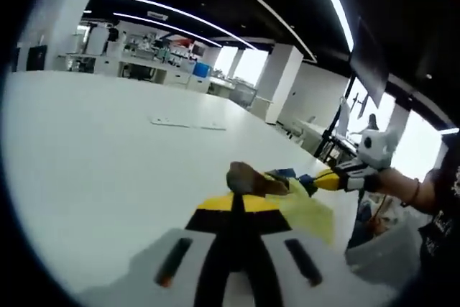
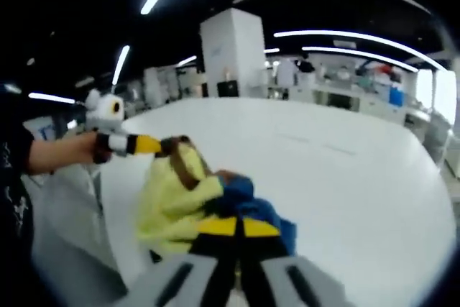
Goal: Fold the garment on the visible template until the final outline fits inside the template.
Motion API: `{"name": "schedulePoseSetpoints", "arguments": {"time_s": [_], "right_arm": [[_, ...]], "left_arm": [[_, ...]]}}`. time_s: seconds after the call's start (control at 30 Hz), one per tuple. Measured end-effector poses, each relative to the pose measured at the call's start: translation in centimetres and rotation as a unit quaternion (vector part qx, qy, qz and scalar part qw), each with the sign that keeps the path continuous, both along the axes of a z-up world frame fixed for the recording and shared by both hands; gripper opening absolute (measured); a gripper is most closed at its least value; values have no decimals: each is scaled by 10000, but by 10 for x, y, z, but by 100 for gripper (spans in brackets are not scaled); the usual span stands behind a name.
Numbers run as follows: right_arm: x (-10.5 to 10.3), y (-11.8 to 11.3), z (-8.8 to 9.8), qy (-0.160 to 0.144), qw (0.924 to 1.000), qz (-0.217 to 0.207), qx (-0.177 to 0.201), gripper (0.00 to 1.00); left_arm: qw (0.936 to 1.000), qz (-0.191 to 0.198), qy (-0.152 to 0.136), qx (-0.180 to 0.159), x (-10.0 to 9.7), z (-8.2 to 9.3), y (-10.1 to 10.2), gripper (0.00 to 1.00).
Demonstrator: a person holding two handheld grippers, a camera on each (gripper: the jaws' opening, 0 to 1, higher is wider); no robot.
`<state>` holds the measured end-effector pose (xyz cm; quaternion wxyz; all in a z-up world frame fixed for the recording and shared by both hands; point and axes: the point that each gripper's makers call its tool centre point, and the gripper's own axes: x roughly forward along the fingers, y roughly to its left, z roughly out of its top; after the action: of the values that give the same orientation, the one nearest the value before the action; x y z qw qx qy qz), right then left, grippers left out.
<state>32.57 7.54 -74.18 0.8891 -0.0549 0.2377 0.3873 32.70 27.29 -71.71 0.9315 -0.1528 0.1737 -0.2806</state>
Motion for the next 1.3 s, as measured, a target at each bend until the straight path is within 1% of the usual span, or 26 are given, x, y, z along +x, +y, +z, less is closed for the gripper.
{"name": "schedulePoseSetpoints", "arguments": {"time_s": [0.07, 0.2, 0.3, 0.4, 0.53, 0.7, 0.77, 0.8, 0.93, 1.03, 1.13, 1.17, 1.23, 1.3], "right_arm": [[5, -5, 4, -36, 10000, -59, -20, 0], [14, -13, 12, -132, 9998, -152, -22, 0], [22, -18, 21, -155, 9996, -235, 84, 0], [28, -23, 27, -190, 9993, -293, 109, 0], [37, -29, 36, -291, 9990, -331, 100, 0], [50, -37, 45, -351, 9986, -381, 114, 0], [58, -43, 49, -415, 9982, -423, 55, 0], [61, -45, 50, -435, 9981, -440, 52, 0], [76, -55, 54, -474, 9971, -591, 57, 0], [89, -62, 53, -474, 9965, -684, 100, 0], [99, -66, 52, -468, 9959, -764, 134, 0], [103, -66, 51, -465, 9958, -781, 121, 0], [111, -68, 49, -496, 9955, -810, 41, 0], [120, -70, 47, -486, 9952, -852, 23, 0]], "left_arm": [[9999, 105, -111, -31, 5, 8, 4, 0], [9993, 299, -208, -95, 19, 17, 11, 0], [9987, 380, -280, -164, 29, 24, 17, 0], [9982, 425, -393, -126, 37, 33, 19, 0], [9972, 496, -529, -156, 50, 45, 22, 0], [9968, 525, -603, -65, 72, 52, 22, 0], [9966, 533, -622, 97, 87, 50, 25, 0], [9966, 536, -610, 137, 90, 49, 22, 0], [9964, 613, -547, 194, 115, 43, 22, 0], [9968, 593, -478, 235, 129, 38, 18, 0], [9971, 572, -399, 295, 148, 31, 16, 0], [9972, 567, -387, 290, 152, 30, 15, 0], [9975, 560, -346, 273, 165, 25, 17, 0], [9976, 558, -308, 268, 174, 20, 12, 0]]}}
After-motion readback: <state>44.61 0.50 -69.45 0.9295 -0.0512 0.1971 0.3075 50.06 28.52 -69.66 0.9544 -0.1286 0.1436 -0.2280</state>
